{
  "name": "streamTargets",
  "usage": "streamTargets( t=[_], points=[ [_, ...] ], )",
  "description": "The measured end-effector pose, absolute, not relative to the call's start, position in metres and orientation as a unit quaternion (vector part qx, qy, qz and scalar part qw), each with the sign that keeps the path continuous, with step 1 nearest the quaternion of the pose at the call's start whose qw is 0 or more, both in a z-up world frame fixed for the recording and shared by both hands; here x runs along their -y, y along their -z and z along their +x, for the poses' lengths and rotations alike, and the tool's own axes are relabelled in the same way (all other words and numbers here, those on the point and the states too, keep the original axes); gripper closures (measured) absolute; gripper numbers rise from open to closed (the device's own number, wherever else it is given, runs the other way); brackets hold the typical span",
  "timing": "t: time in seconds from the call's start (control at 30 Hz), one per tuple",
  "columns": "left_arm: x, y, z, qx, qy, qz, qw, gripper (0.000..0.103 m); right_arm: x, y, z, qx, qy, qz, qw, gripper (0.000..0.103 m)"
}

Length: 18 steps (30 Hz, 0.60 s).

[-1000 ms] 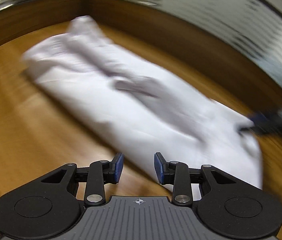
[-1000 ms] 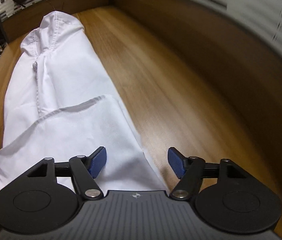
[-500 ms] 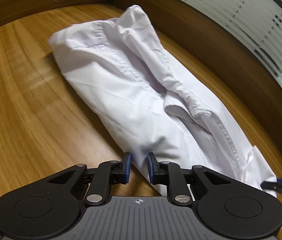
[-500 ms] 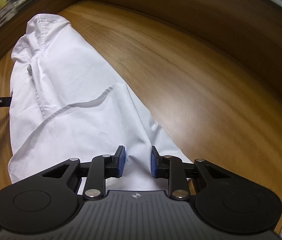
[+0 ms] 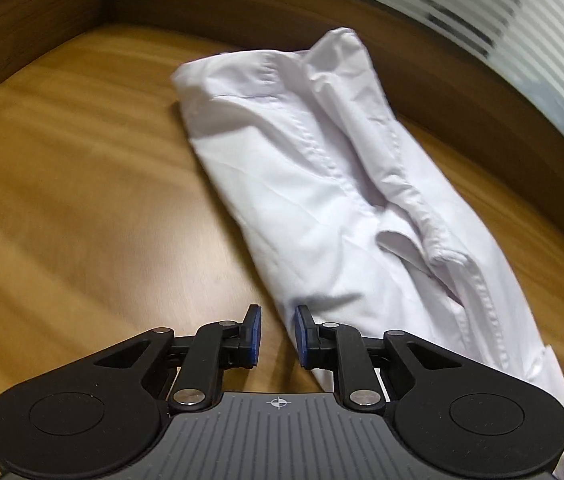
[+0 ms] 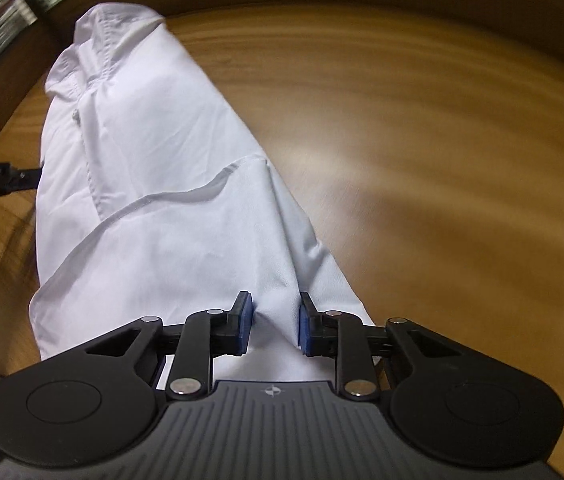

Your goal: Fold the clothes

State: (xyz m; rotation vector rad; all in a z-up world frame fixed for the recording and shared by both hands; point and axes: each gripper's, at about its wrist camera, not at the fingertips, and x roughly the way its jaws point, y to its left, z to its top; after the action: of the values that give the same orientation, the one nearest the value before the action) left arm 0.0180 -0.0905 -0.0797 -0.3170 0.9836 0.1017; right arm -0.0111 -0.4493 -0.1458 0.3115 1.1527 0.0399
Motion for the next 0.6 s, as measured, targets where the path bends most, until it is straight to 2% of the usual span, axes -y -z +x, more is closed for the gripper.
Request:
streamTargets(
  t=[0.27, 0.6],
  points=[
    [0.043, 0.080, 0.068, -0.478, 0.026, -0.077, 0.875, 0.084, 0.431, 0.148, -0.031, -0.535, 0.044, 0.192, 0.821, 0.076],
    [0.030, 0.023, 0.027, -0.421, 0.090, -0.040, 0.902, 0.084, 0.380, 0.138, -0.078, -0.533, 0.047, 0.204, 0.820, 0.076]
  ],
)
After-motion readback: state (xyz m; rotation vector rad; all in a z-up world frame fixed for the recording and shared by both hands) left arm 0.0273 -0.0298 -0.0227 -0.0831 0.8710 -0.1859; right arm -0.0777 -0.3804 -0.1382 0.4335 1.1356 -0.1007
